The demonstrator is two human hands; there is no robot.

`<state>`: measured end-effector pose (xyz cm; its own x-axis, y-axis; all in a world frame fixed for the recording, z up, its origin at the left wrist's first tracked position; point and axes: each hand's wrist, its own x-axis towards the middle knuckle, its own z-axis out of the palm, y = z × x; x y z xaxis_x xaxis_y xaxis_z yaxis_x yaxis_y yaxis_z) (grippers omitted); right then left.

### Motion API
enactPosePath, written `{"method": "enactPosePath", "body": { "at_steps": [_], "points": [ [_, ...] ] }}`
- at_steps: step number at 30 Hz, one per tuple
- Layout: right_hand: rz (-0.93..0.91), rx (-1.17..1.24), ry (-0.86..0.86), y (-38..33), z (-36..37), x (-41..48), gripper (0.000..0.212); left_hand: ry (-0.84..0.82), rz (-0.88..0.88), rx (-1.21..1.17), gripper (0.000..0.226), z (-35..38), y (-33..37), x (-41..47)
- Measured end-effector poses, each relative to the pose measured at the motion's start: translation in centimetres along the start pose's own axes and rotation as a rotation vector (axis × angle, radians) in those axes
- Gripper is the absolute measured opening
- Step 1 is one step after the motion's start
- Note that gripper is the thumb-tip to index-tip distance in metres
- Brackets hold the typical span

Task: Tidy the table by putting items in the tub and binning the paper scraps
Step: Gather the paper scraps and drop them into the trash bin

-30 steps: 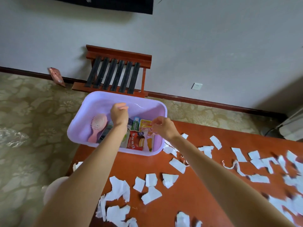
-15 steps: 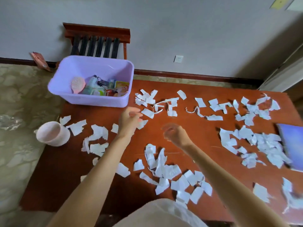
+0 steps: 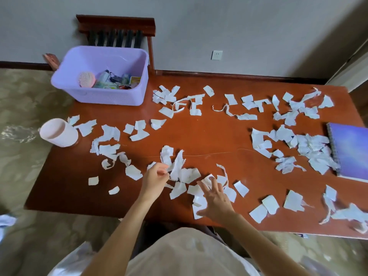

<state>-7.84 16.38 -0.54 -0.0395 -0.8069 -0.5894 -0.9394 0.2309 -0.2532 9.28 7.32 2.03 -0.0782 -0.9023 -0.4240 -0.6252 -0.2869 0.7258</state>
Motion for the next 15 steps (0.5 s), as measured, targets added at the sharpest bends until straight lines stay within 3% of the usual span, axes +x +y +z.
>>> {"method": "enactPosePath", "body": {
  "at_steps": [7, 11, 15],
  "points": [
    [0.001, 0.097, 0.145, -0.2, 1.2, 1.0, 0.052, 0.055, 0.033, 0.035, 0.025, -0.6, -0.6, -0.7],
    [0.065, 0.159, 0.259, -0.2, 0.9, 2.2, 0.037, -0.031, 0.169, 0.323, 0.04, 0.1, -0.6, 0.3],
    [0.141, 0.236, 0.308, 0.0, 0.0, 3.1, 0.03, -0.253, 0.342, 0.692, 0.07, 2.2, -0.1, 1.3]
  ]
}}
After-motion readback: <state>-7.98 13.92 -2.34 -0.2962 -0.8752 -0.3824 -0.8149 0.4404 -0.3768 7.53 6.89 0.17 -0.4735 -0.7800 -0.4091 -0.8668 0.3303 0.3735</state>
